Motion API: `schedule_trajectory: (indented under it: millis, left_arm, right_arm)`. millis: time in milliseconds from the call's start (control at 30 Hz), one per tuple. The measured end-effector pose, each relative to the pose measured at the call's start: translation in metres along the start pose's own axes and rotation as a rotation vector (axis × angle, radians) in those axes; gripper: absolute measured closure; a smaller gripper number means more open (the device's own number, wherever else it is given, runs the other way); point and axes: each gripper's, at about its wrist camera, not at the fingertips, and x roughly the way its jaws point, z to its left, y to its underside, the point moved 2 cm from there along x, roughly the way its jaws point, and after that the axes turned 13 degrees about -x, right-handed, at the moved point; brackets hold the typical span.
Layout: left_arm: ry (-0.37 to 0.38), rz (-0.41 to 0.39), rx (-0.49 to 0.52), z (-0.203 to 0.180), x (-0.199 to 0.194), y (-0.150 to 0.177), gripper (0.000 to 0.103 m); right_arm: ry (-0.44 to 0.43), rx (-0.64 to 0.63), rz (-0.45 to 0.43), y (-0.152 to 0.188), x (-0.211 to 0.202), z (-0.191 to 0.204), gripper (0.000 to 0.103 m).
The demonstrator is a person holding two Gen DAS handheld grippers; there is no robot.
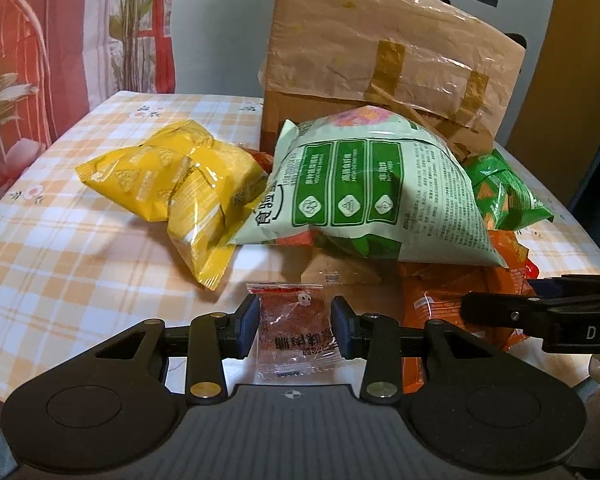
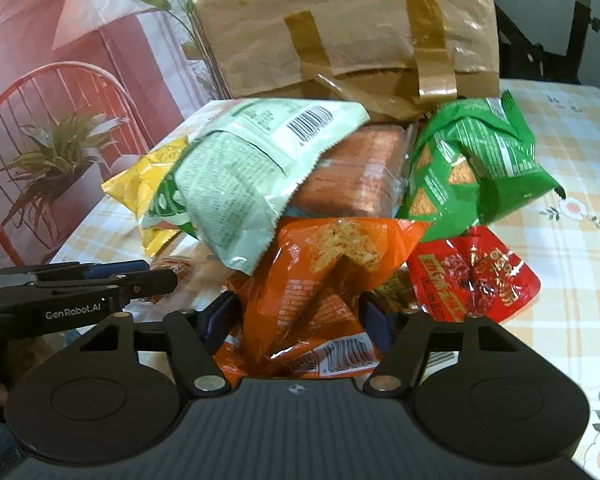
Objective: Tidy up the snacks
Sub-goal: 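Lift the sachet with the left tool while the right tool grasps the orange bag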
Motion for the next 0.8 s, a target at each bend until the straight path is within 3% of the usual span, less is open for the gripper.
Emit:
schedule_trajectory:
  millis: [700,800]
  left_arm:
    - [-0.001,0.022,-0.021,0.0037,0.0039,0.0003,0.062]
    - [0.002,0.016,-0.017,0.0026,0.0017,-0.0010,0.062]
  right_arm:
    - [-0.013,0.033,0.019,0.0041,0.0027,-0.0031,0.040]
    - [-0.012,0.021,0.011,0.0031,-0.0011,-0.0015,0.044]
